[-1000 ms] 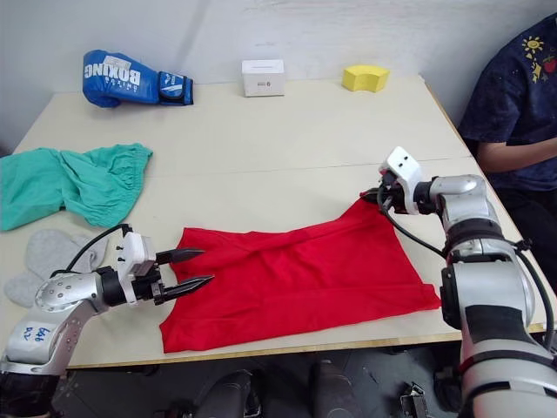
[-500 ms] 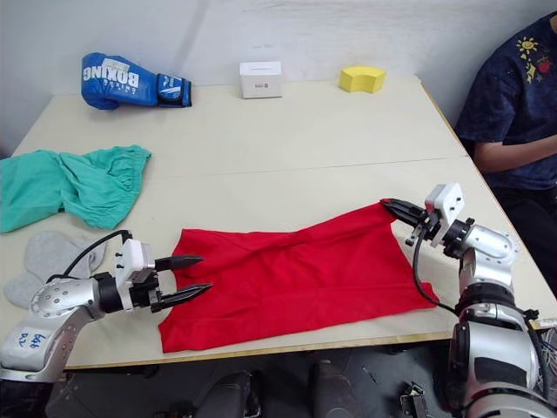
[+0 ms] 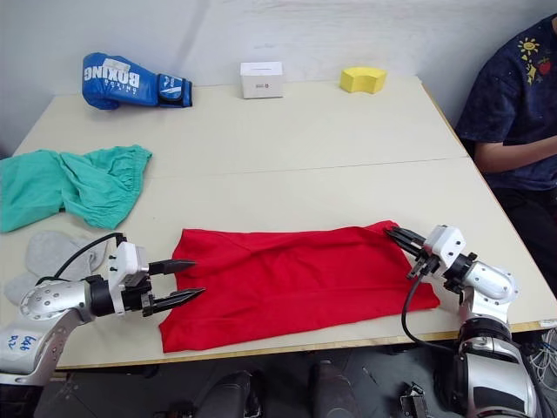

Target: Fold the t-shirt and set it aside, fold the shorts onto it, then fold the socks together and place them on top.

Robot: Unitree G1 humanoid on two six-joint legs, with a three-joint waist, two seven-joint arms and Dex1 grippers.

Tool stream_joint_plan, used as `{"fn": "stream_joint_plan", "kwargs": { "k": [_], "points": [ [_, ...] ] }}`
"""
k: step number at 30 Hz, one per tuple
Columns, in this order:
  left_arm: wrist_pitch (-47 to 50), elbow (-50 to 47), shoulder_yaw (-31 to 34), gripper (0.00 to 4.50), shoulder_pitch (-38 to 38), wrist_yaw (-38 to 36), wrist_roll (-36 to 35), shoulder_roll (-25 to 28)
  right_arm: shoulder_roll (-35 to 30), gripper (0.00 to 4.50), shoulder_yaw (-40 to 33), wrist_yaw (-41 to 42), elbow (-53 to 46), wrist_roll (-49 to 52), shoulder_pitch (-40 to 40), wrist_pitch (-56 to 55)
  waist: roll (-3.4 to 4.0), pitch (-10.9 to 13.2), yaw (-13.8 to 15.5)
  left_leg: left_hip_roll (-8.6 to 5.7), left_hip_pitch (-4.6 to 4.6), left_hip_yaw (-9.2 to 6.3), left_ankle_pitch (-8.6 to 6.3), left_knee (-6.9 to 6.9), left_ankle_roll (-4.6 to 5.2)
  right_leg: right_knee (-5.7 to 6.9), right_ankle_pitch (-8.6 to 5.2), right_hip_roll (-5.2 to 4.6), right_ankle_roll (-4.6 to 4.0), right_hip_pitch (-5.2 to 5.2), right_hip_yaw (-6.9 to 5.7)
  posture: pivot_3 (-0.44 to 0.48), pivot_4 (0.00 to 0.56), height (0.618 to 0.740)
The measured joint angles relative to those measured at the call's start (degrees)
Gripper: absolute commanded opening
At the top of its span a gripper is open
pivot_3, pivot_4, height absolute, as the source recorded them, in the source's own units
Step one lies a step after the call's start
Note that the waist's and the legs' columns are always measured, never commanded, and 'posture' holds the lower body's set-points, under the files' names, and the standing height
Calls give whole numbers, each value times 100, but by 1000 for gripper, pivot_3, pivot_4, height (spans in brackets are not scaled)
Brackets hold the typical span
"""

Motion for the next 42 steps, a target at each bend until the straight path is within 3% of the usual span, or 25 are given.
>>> {"fn": "stream_joint_plan", "kwargs": {
  "k": [7, 10, 15, 21, 22, 24, 27, 28, 30, 34, 38, 41, 42],
  "points": [
    [69, -1, 23, 3189, -1, -34, -11, 15, -2, 28, -1, -132, -111, 82, 208, 22, 0, 0, 15, 0, 1, -2, 0, 0, 0, -2, 0, -2, 0, 2, 0, 0, 150, 740],
    [108, -5, 23, 3189, -18, -44, -11, 19, -2, 576, 6, 84, -433, 249, 420, 341, 0, 0, 15, 0, 1, -5, 0, -1, 0, -1, 0, -2, -1, 2, -1, 0, 150, 740],
    [127, -10, 29, 3189, -49, -21, -9, 22, -46, 2159, 4, 124, -904, 368, 927, 427, 0, 0, 24, 0, 1, -7, 0, 0, 0, -2, -1, -3, -1, 3, -3, 0, 150, 740],
    [149, -10, 49, 3189, -110, 36, -17, 11, -530, 4213, -106, 55, -1743, 571, 1614, 940, 0, 0, 36, 0, 3, -7, -1, -2, 0, -2, -1, -5, -2, 3, -2, 0, 150, 740],
    [172, -10, 58, 3189, -141, 41, -44, -3, -611, 4482, -143, -24, -1978, 598, 1729, 1134, 0, 0, 33, 0, 3, -7, -1, -3, 0, -1, -1, -5, -3, 1, -2, 0, 150, 740],
    [257, -9, 135, 2813, -172, 44, -183, -9, -871, 4500, -157, -420, -2645, 561, 1988, 1873, 1, 0, 28, 1, 2, -7, -1, -6, -1, 0, -3, -5, -5, -1, -1, 0, 150, 740],
    [487, -5, 305, 2046, -321, 101, -454, -67, -1188, 4500, -162, -1293, -3986, 546, 2191, 3474, 1, 0, 24, 4, 2, -11, -1, -5, -4, 2, -3, -4, -6, -4, -1, 0, 150, 740],
    [565, -5, 346, 1736, -422, 154, -534, -125, -1218, 4306, -150, -1426, -4530, 702, 2241, 4002, 1, 0, 35, 4, 1, -13, 0, -6, -5, 2, -3, -4, -6, -4, -3, 0, 150, 740],
    [681, 29, 345, 1140, -679, 309, -603, -280, -1191, 3887, -32, -1586, -5413, 1082, 2282, 4819, 1, 0, 87, 5, 1, -15, 0, -5, -4, 2, -4, -1, -6, -3, -5, 0, 150, 740],
    [751, 363, 1, 0, -1438, 797, -337, -678, -628, 2547, 723, -2278, -6729, 1250, 1999, 5967, -8, -4, 165, 4, -4, -15, 2, 5, -2, 6, -1, 0, -1, -3, -8, 0, 150, 740],
    [875, 564, -559, 0, -1731, 1158, 45, -1006, -32, 1111, 1433, -2971, -7214, 983, 1789, 6572, -9, -5, 199, -4, -19, -13, 0, 5, 2, -5, 2, -3, 4, -9, -8, 0, 150, 740],
    [788, 820, -876, 0, -1752, 1556, 554, -1240, 254, 130, 2029, -3683, -7214, -76, 1691, 6496, -14, -8, 195, -5, -23, -9, -2, 5, -1, -15, 2, -3, 4, -12, -7, 0, 150, 740],
    [737, 858, -1000, 0, -1732, 1718, 725, -1384, 506, 34, 2190, -4000, -7184, -386, 1704, 6497, -18, -10, 195, -5, -24, -9, 0, 2, -3, -15, 2, -1, 4, -13, -7, 0, 150, 740]
  ]
}}
